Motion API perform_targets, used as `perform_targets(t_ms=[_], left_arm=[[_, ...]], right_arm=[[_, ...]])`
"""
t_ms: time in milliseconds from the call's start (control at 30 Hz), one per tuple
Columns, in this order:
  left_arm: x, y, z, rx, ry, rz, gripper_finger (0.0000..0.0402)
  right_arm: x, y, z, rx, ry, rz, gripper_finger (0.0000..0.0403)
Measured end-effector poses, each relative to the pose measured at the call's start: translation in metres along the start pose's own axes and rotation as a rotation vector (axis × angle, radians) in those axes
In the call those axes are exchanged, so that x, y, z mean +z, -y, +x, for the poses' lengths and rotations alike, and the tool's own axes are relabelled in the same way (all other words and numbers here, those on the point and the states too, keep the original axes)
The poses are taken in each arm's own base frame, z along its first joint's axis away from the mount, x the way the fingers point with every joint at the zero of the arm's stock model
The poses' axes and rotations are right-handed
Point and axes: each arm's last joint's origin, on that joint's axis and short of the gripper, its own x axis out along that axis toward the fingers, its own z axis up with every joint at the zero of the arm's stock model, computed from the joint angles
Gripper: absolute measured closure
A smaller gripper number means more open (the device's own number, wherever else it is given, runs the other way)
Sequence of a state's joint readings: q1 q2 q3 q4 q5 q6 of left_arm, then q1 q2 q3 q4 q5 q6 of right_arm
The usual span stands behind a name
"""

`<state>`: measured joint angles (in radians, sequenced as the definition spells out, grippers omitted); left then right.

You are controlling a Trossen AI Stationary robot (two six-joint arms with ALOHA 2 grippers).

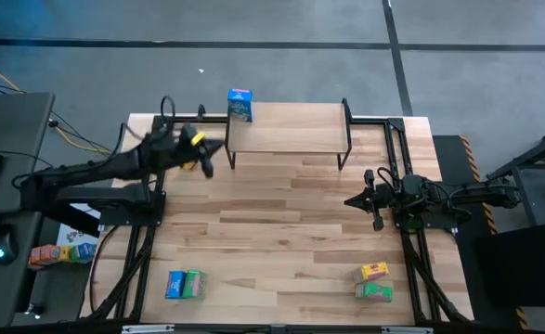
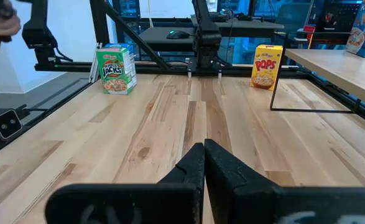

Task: Stack cereal on shelf
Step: Put the blue cereal box on the shelf aligned with the other blue cereal box

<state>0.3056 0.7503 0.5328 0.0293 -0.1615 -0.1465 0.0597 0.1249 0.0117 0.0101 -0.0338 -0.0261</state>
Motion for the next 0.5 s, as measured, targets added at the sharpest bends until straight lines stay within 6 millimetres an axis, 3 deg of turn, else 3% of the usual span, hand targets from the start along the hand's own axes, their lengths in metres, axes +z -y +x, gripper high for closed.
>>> perform_targets(t_ms=[167,367,500], left_arm=[[-0.03,0.012,-0.015,-0.157,0.137,0.018,0.0401],[-0.049,0.017,-0.027,-0.237,0.319,0.056,0.0401],[-0.057,0.017,-0.03,-0.287,0.322,0.08,0.0401]], right_arm=[[0.0,0.0,0.0,0.0,0.0,0.0,0.0403],[0.0,0.0,0.0,0.0,0.0,0.0,0.0403],[0.0,0.0,0.0,0.0,0.0,0.0,0.0403]])
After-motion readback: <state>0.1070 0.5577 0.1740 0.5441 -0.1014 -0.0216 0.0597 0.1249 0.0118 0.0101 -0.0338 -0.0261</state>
